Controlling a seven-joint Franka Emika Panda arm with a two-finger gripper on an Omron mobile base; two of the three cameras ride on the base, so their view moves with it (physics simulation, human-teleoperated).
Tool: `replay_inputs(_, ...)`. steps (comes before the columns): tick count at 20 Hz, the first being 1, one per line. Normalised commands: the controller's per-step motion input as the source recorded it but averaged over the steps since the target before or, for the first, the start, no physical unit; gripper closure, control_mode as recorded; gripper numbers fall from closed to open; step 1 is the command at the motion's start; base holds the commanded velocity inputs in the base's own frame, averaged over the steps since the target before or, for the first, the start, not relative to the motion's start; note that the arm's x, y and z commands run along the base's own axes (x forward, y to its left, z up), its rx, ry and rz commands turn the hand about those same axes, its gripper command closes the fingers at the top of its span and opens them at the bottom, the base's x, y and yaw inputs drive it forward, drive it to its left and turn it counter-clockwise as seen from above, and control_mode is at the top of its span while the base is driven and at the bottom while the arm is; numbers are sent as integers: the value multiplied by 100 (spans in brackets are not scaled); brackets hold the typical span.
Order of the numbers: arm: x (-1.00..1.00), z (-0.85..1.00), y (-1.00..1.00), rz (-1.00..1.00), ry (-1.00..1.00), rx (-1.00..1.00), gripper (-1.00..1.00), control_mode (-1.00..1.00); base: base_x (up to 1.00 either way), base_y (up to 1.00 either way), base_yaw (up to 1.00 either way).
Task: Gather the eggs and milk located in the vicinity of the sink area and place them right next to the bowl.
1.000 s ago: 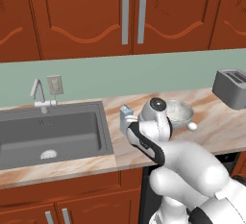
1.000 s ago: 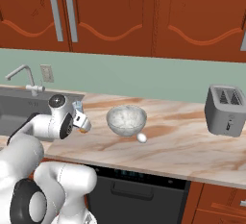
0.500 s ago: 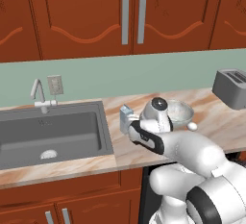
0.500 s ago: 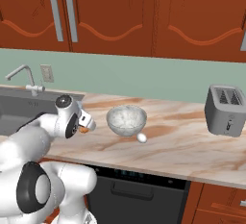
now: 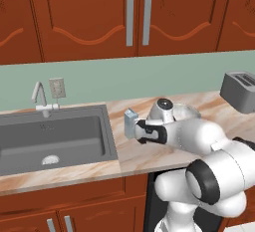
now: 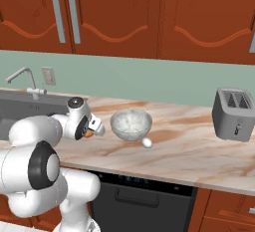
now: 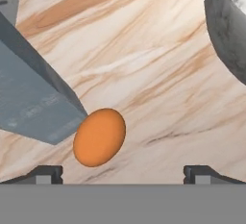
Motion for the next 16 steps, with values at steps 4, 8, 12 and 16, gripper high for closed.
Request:
replay_inputs(4,17,-34,0,0,1,0,-100,-100,0,0,0)
replay_inputs(8,18,-28,0,0,0,0,-100,-100,0,0,0)
replay_inputs(12,14,-9,5,0,0,0,-100,-100,0,0,0)
replay_inputs(16,11,0,8,0,0,0,-100,-100,0,0,0)
